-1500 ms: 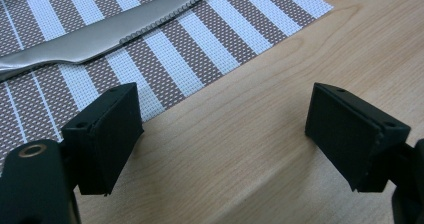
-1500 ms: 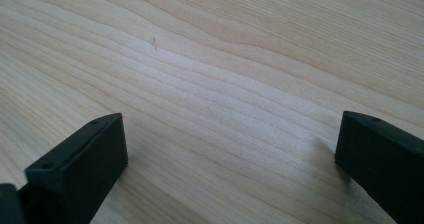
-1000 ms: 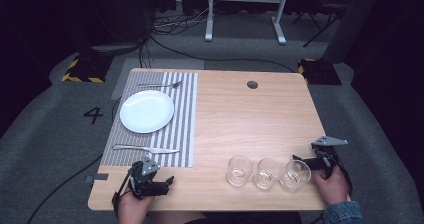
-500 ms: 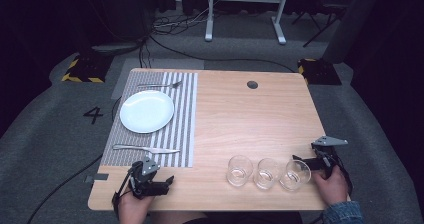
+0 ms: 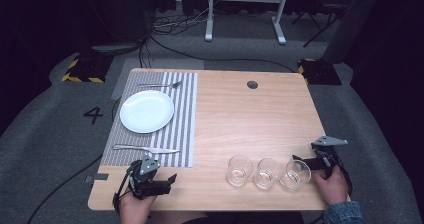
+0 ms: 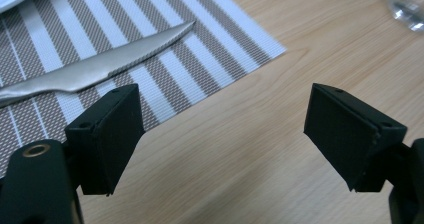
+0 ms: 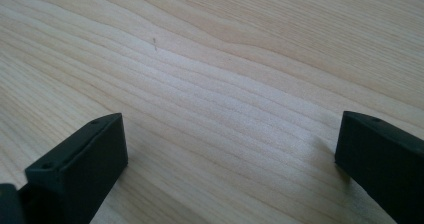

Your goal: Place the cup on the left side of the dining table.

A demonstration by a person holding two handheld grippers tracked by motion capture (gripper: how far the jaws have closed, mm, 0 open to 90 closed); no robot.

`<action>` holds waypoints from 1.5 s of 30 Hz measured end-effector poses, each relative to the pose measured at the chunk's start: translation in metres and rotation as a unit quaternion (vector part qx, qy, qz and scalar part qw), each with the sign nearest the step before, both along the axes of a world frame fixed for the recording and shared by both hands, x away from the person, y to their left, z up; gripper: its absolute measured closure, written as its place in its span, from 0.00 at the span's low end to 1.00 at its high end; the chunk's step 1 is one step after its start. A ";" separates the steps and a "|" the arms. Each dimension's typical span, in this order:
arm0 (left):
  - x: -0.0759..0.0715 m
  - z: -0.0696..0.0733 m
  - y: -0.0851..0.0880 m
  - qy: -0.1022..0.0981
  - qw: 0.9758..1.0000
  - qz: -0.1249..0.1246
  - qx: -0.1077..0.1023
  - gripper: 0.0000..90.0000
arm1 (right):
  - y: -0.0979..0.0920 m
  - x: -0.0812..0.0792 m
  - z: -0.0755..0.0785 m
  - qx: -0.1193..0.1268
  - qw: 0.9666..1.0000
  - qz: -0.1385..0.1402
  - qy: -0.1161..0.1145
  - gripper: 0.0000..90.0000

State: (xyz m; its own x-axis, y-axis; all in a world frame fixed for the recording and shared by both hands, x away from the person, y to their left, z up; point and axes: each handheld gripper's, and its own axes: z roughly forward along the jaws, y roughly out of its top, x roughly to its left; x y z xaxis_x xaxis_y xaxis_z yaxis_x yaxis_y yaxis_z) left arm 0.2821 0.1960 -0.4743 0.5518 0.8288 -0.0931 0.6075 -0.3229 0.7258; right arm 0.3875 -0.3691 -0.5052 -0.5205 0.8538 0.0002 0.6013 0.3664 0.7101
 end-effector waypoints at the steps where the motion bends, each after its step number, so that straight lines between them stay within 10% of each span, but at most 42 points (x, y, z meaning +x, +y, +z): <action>1: 0.000 0.005 -0.003 0.001 1.000 0.003 -0.002 0.19 | 0.000 0.000 0.000 0.000 1.000 0.000 0.000 0.00; 27: 0.010 0.048 -0.052 -0.019 0.998 -0.058 -0.017 0.20 | 0.000 0.000 0.000 0.000 1.000 -0.002 0.000 0.00; 45: 0.005 0.058 -0.101 -0.047 0.989 -0.117 -0.076 0.18 | 0.000 0.000 0.000 -0.001 1.000 -0.002 -0.001 0.00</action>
State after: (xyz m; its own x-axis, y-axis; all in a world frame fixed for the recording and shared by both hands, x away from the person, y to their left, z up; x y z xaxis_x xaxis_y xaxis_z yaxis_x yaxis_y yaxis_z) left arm 0.2871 0.0949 -0.4161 0.7392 0.6575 -0.1460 0.4568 -0.3301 0.8261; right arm 0.3878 -0.3693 -0.5053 -0.5170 0.8560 -0.0016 0.6020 0.3649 0.7103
